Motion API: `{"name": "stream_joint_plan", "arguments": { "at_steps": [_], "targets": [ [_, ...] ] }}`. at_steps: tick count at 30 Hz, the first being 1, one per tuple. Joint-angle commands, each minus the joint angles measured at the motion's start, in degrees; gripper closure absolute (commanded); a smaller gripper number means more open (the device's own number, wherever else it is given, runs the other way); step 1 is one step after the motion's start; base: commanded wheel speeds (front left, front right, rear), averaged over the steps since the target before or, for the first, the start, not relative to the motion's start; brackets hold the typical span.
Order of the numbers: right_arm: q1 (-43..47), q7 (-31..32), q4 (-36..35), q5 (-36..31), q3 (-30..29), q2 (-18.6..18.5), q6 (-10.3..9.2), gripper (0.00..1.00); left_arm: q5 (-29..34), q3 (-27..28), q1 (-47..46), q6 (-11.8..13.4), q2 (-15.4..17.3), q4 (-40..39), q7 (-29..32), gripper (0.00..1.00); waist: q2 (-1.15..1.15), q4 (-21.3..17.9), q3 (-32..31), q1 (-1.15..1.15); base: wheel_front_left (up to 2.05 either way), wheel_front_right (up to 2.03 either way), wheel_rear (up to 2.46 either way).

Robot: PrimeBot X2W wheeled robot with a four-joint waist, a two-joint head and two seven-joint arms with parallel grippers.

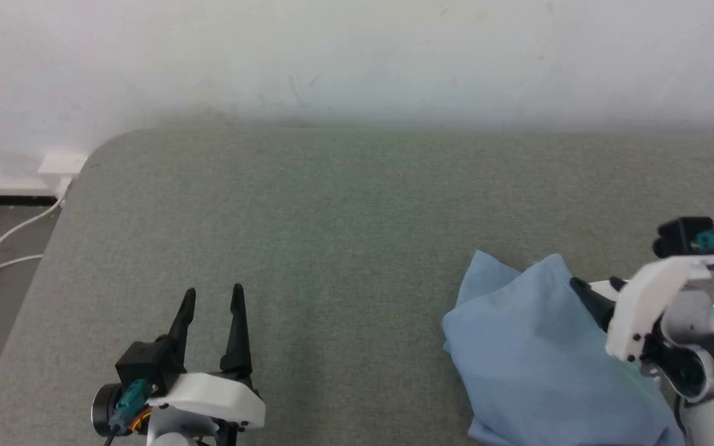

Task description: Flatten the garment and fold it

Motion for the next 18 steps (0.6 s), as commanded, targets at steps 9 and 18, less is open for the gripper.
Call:
{"name": "stream_joint_plan", "arguments": {
  "at_steps": [9,18],
  "targets": [
    [-11.02,10.41,14.41,3.05,5.37,-3.09,-0.05,0.00,0.24,-0.14,-2.03,-0.60,-0.99,0.45,-0.32,0.00,0.00,2.36,1.50,0.00,0.00,0.00,0.00],
    [-13.46,11.85,20.38,6.03,6.92,-2.22,-0.05,1.00,0.71,0.51,-1.76,-0.82,-1.42,0.91,-0.32,0.00,0.00,2.04,0.83,0.00,0.00,0.00,0.00]
  ]
}}
